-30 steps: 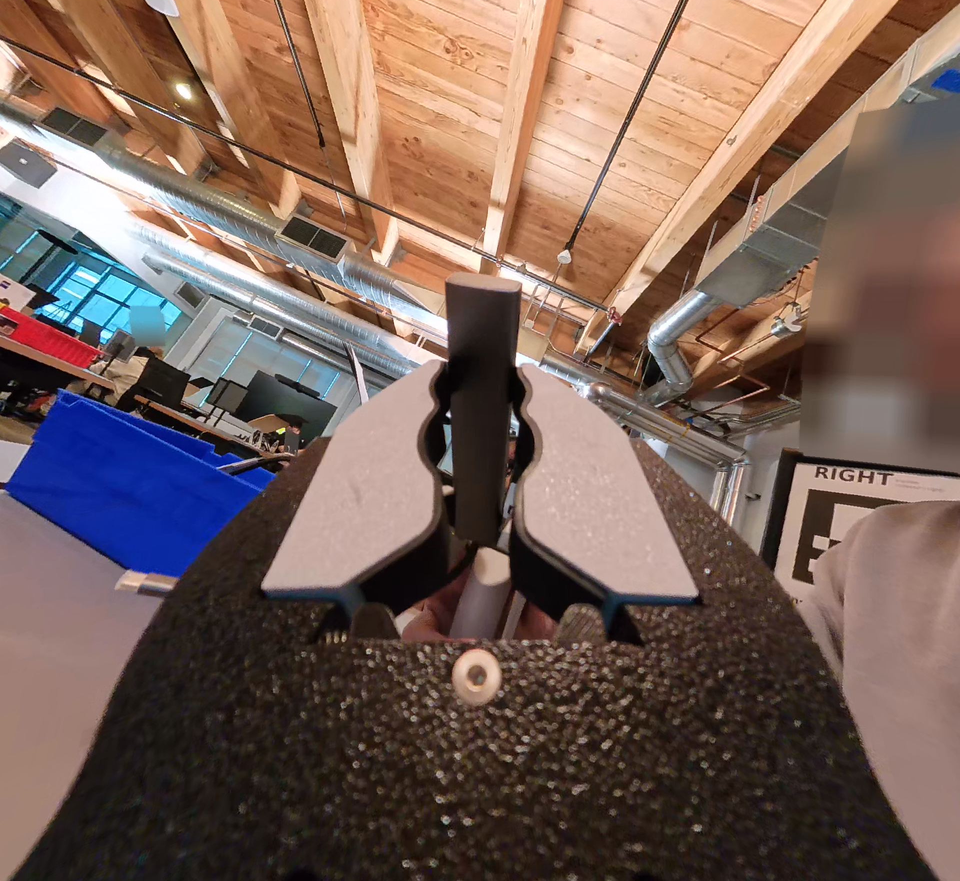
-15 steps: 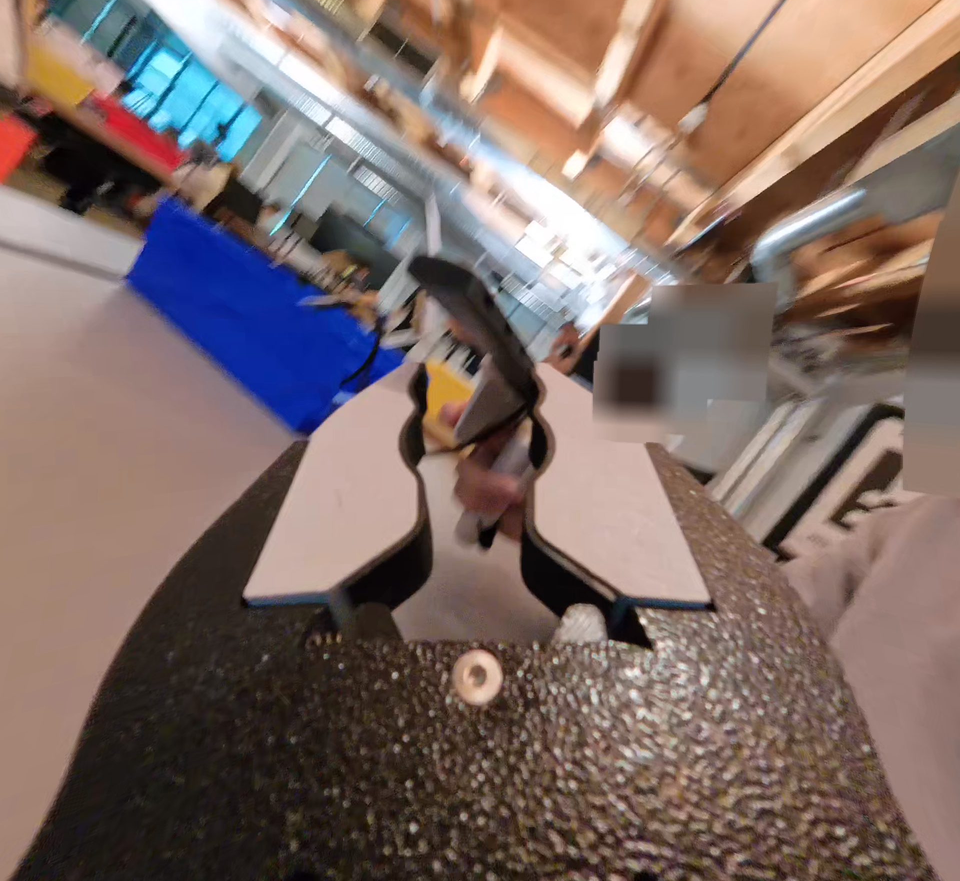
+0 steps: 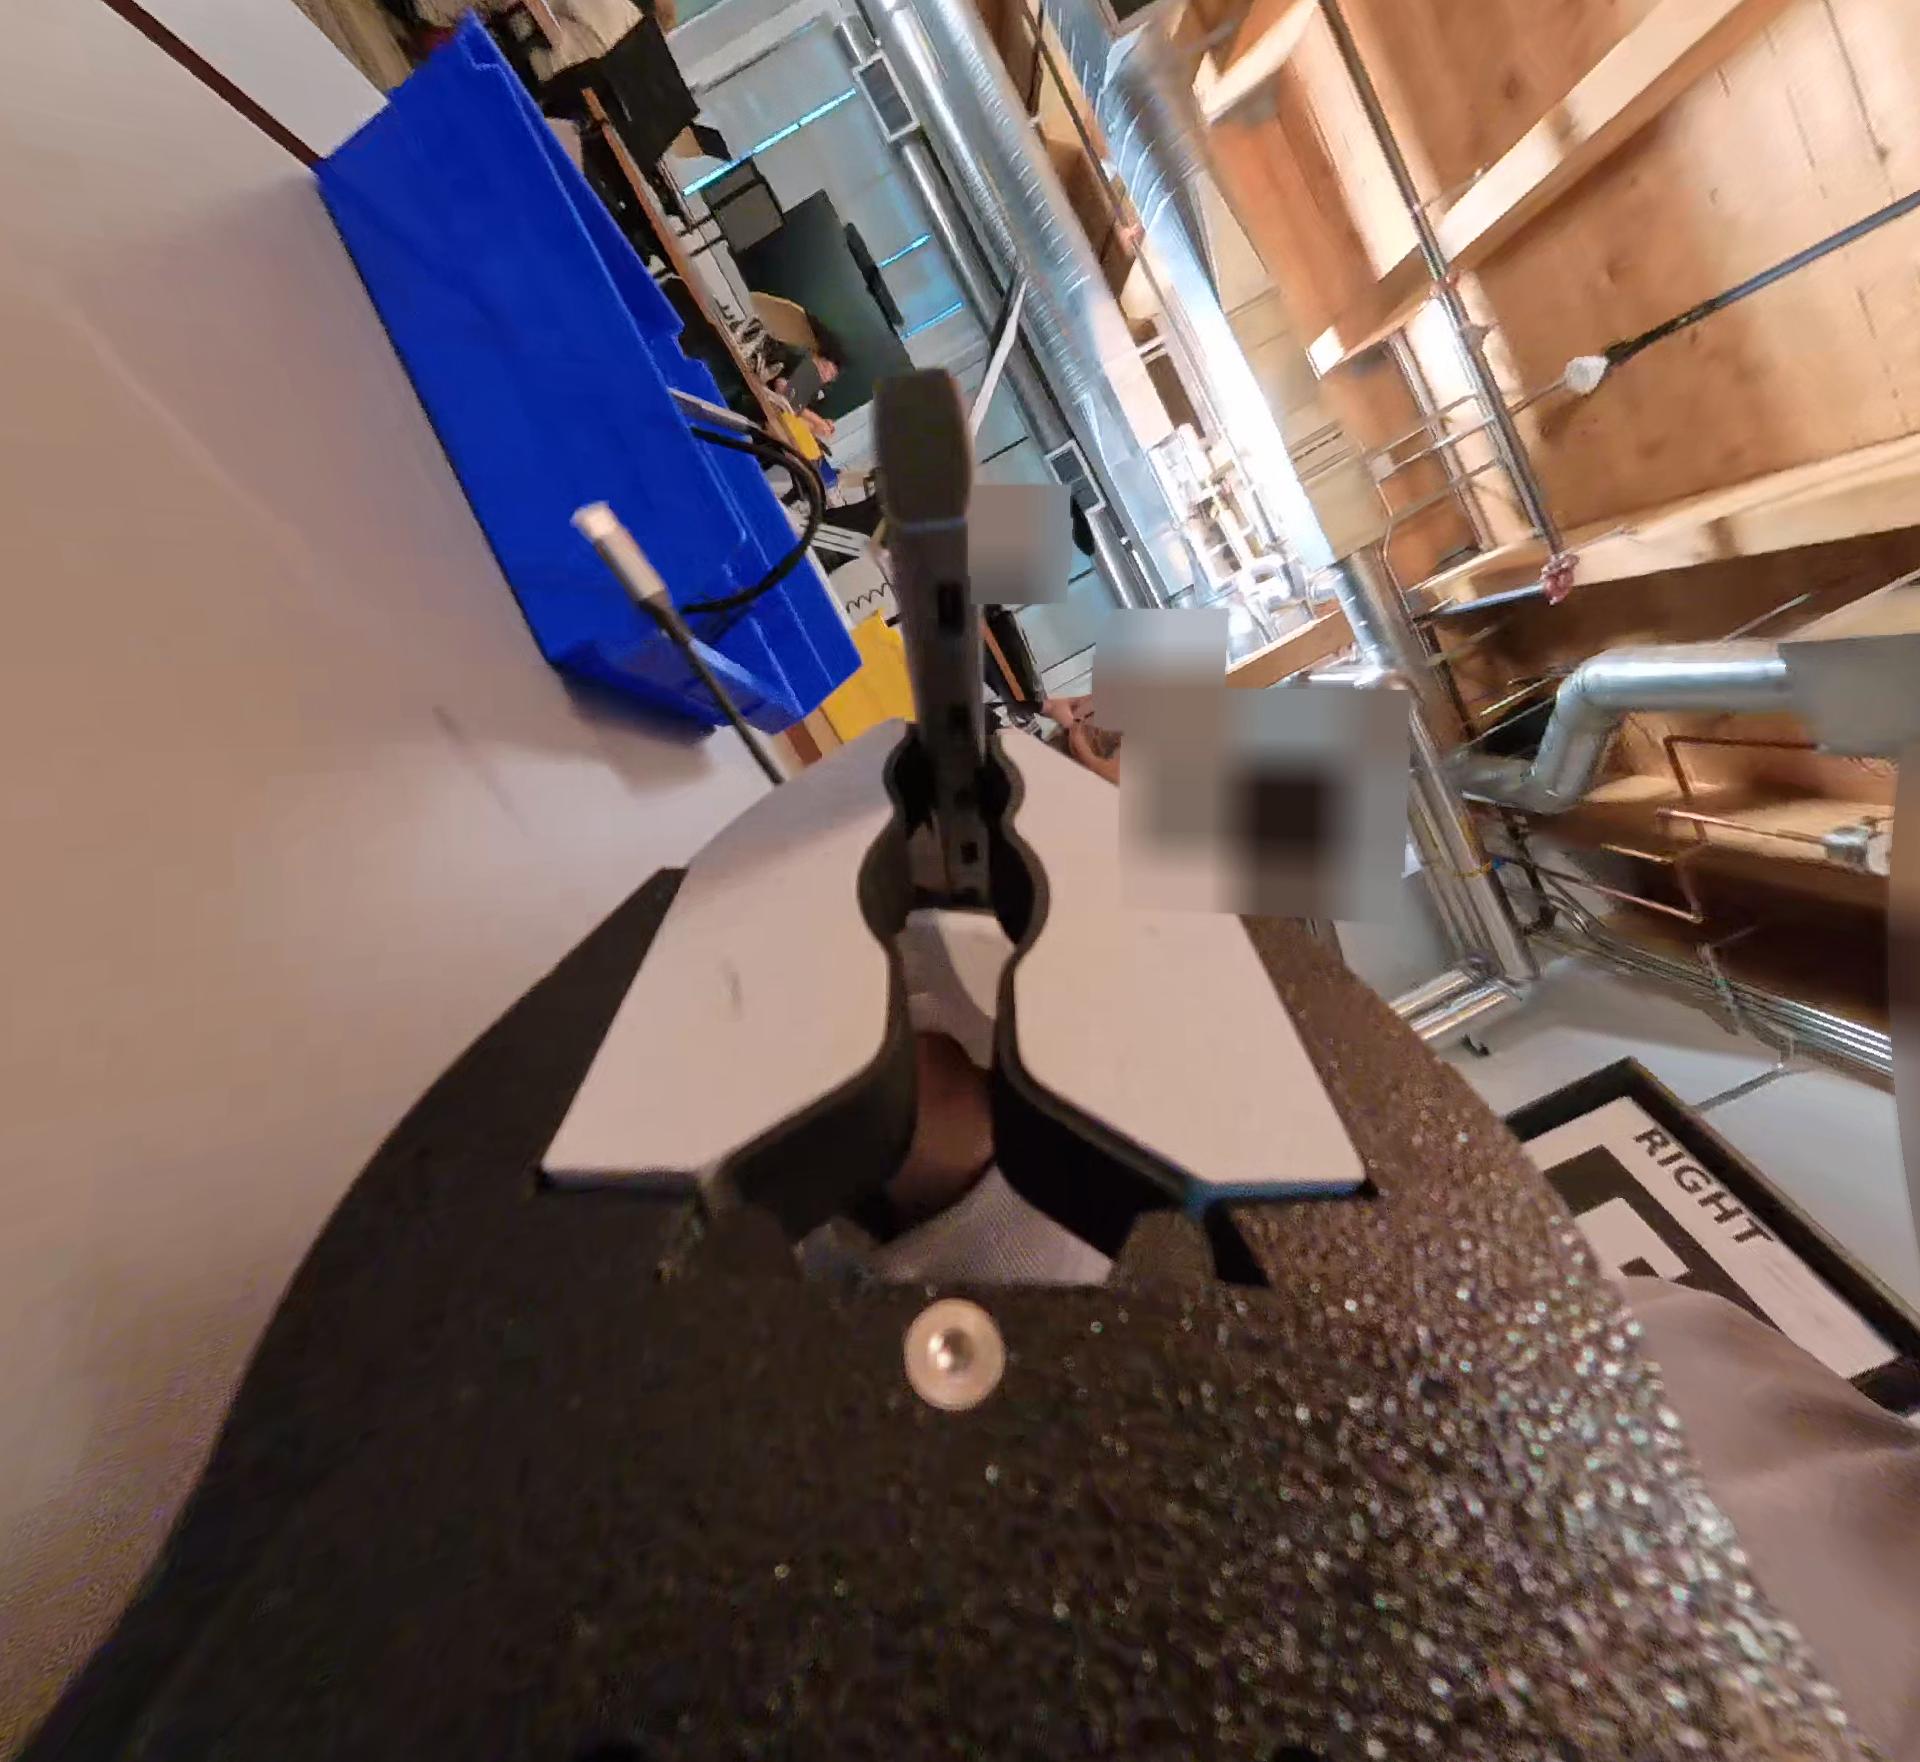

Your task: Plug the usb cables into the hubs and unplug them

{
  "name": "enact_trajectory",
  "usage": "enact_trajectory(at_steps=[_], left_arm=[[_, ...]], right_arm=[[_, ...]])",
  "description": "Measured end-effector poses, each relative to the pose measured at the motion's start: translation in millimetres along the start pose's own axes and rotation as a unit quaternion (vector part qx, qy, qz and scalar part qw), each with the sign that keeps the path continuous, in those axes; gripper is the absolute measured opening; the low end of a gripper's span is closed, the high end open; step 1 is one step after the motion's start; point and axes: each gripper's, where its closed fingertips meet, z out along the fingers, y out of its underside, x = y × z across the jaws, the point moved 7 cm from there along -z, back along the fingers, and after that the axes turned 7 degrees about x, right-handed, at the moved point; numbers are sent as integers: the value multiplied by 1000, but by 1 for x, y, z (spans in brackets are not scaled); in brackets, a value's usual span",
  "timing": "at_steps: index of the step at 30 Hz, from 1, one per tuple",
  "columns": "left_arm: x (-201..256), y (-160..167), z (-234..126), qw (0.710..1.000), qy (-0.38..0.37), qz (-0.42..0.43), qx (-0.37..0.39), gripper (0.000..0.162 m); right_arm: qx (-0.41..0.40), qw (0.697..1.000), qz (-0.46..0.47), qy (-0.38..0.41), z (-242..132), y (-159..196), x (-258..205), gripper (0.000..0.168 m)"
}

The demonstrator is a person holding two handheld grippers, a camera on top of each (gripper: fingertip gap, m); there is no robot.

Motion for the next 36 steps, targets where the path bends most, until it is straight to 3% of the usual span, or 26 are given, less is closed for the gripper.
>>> enact_trajectory(at_steps=[4,17,20,23,28,32,36], left_arm=[[-5,4,1,998,22,-66,2,9],[-8,6,12,996,5,-91,23,9],[-9,5,13,999,-19,-44,8,11],[-3,3,13,992,-65,103,-24,17],[23,-7,-2,916,-153,361,-85,28],[40,-32,-39,838,-235,473,-133,32],[54,-86,-99,758,-358,519,-171,32]], right_arm=[[33,997,71,-15,2,1,-2,26],[37,997,48,40,-1,1,2,24],[28,997,59,38,-1,4,4,24],[49,991,103,67,-5,7,11,24],[63,981,153,98,-17,14,28,23],[42,982,147,108,-19,21,30,23],[29,984,139,108,-16,22,28,24]])
